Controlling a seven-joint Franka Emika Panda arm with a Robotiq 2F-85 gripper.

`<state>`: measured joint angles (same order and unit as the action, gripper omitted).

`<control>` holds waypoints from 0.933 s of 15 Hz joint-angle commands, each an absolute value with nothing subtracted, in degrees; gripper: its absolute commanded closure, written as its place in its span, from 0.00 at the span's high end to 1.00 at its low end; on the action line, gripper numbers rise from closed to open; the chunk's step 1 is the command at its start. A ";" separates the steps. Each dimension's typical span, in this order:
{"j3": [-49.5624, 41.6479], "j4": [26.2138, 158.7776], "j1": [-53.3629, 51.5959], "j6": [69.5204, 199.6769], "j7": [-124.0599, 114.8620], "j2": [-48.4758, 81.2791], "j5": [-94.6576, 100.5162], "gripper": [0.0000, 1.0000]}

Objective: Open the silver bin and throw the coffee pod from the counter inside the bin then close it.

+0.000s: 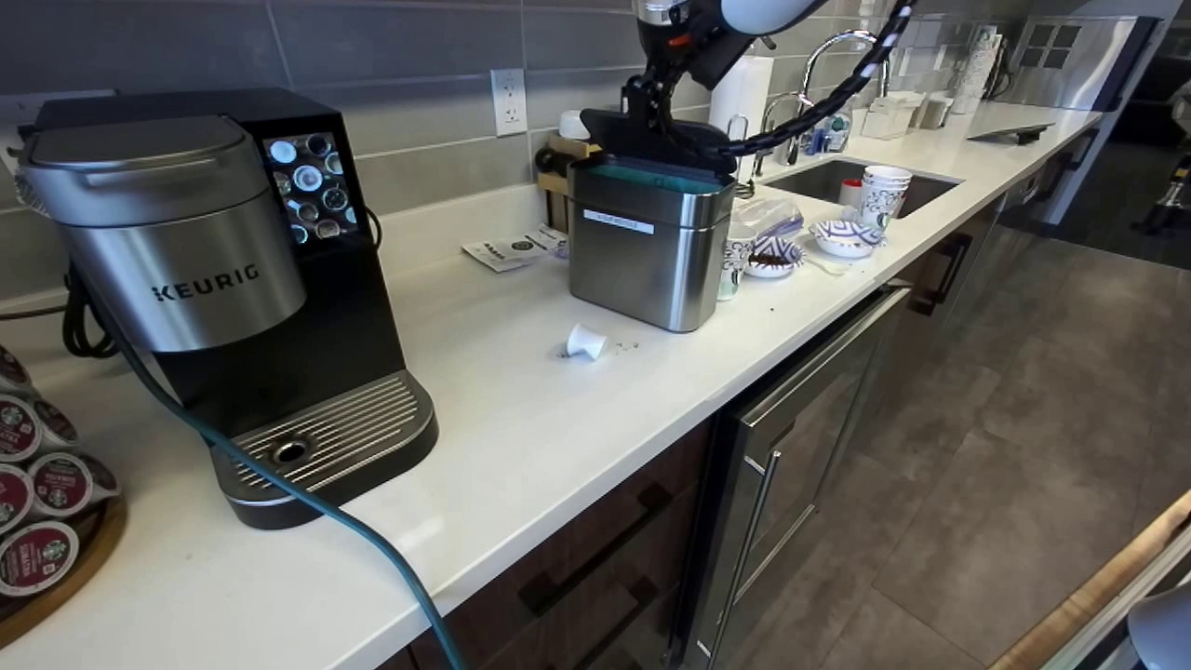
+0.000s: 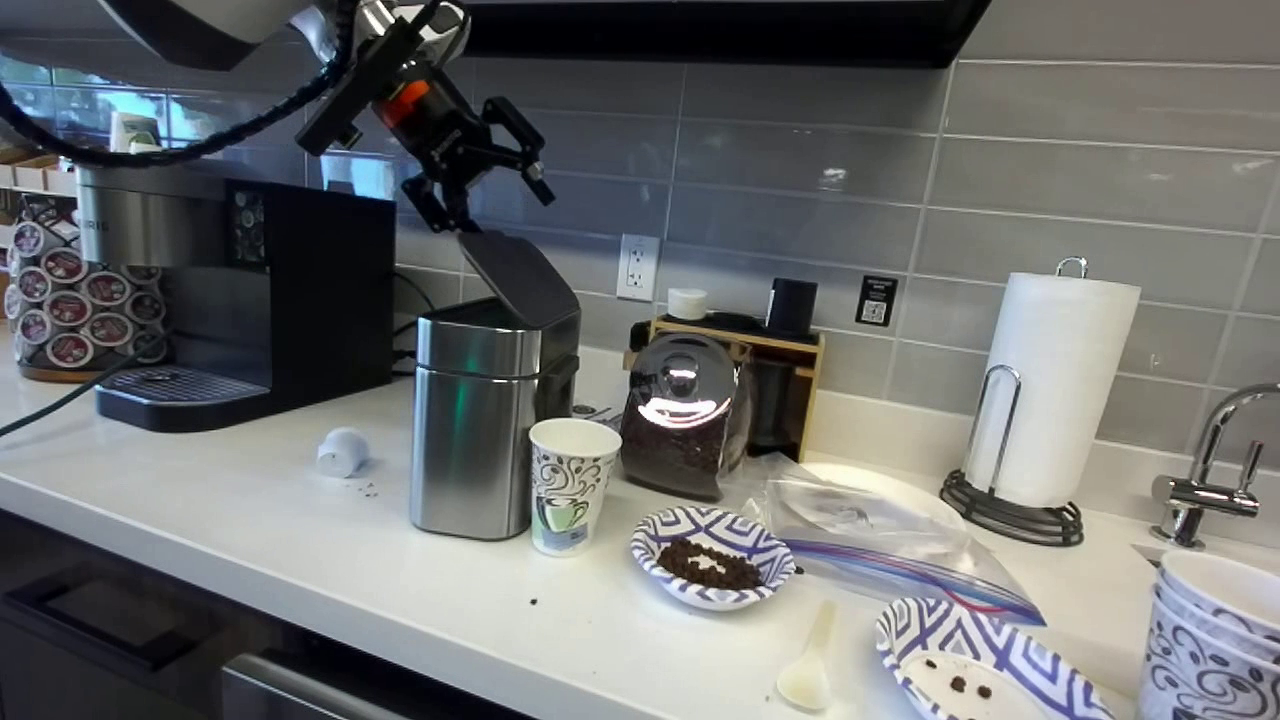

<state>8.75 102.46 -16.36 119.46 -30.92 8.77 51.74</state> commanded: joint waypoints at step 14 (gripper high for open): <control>7.88 111.53 -11.26 118.27 -45.44 -0.41 54.36 1.00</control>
<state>7.54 107.72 -12.12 118.33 -42.82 2.35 52.55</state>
